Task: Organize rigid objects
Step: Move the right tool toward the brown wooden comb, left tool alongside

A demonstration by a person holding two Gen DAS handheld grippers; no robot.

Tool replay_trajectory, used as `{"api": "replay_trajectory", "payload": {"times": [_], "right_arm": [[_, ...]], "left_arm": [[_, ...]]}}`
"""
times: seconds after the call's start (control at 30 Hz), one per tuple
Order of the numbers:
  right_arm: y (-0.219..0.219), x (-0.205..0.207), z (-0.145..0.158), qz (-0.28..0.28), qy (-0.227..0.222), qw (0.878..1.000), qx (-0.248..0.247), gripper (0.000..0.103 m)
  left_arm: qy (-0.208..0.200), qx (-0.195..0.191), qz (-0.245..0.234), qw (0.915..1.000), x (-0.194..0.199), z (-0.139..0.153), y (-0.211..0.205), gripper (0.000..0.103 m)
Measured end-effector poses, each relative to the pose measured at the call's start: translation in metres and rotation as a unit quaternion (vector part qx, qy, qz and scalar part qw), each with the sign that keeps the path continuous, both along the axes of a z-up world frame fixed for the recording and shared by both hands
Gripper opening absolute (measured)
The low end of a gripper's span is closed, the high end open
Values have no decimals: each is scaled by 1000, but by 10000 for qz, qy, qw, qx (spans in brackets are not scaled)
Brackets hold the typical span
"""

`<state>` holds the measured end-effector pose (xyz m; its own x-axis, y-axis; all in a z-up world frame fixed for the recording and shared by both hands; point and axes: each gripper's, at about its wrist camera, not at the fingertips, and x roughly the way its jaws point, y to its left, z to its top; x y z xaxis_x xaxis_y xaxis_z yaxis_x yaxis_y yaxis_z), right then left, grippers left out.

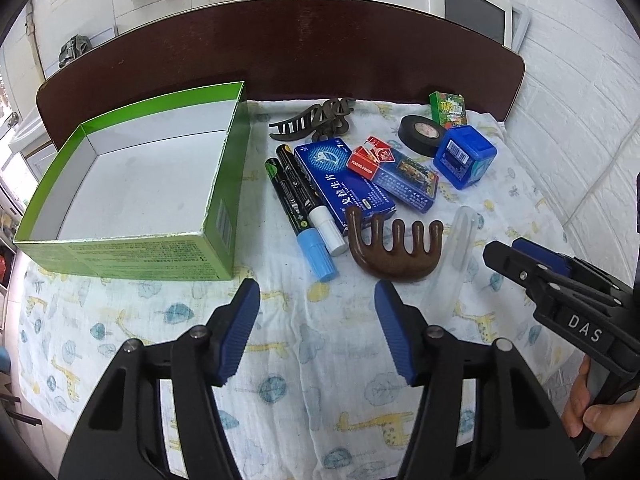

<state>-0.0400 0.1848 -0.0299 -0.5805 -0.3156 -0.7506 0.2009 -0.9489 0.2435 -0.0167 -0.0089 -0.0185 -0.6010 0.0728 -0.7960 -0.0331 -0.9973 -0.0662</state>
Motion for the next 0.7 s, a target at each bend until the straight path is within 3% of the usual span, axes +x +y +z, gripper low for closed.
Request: {"api": "replay_trajectory", "payload": {"times": [0.47,0.7], "right_arm": [[2,-2,1,-64,-14,10000,24,50],[-5,-8,-3,61,-134,9996,-236,50]], "left_arm": [[-1,-151,-26,9999,-8,-2,5,57],[-32,-157,-26,9999,-22,-2,5,31]]}}
